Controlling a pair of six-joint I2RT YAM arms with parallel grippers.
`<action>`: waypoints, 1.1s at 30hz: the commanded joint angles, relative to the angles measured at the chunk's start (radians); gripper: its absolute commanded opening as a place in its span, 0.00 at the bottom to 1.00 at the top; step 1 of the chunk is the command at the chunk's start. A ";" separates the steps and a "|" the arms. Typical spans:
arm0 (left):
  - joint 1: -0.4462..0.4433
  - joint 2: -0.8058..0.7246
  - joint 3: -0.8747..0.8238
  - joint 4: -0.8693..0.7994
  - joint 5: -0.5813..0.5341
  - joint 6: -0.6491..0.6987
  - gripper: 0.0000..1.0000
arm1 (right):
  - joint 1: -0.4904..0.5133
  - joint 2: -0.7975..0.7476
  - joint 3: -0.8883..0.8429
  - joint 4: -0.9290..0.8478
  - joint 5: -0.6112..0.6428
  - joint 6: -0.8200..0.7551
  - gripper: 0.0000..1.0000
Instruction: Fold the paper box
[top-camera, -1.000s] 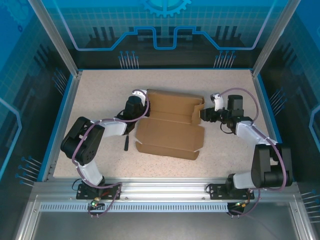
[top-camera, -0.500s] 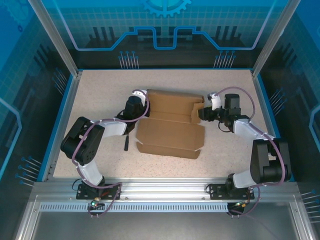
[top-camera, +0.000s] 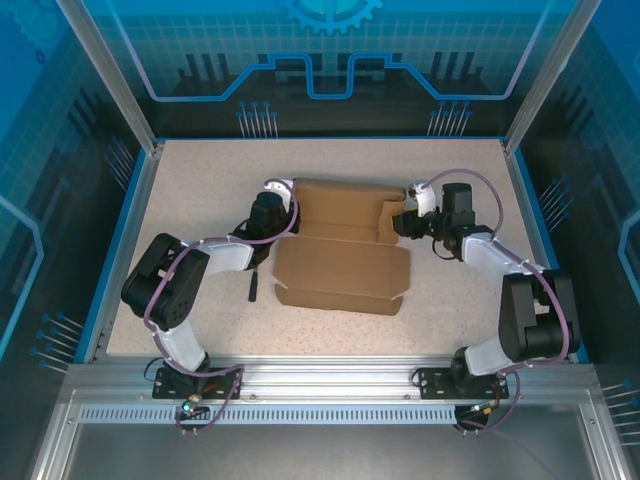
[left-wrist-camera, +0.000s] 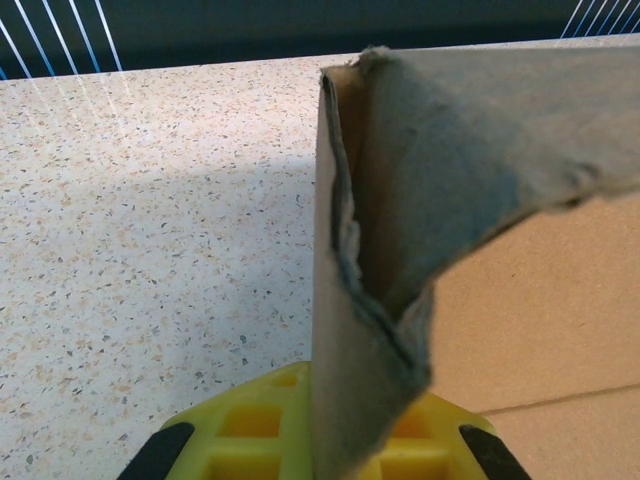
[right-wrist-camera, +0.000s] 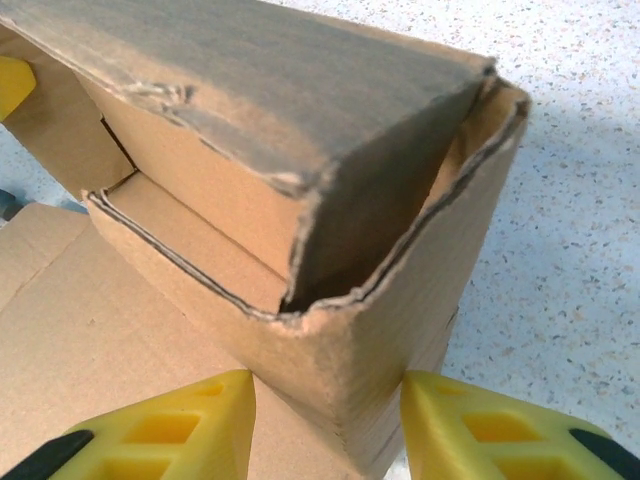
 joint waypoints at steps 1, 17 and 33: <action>0.001 -0.038 -0.013 0.013 0.027 -0.023 0.00 | 0.036 0.020 0.042 0.023 0.052 -0.029 0.43; 0.001 -0.043 -0.011 0.006 0.028 -0.020 0.00 | 0.098 0.032 0.090 0.020 0.334 0.083 0.39; 0.001 -0.041 -0.011 0.006 0.025 -0.017 0.00 | 0.114 0.003 0.079 -0.008 0.412 0.121 0.35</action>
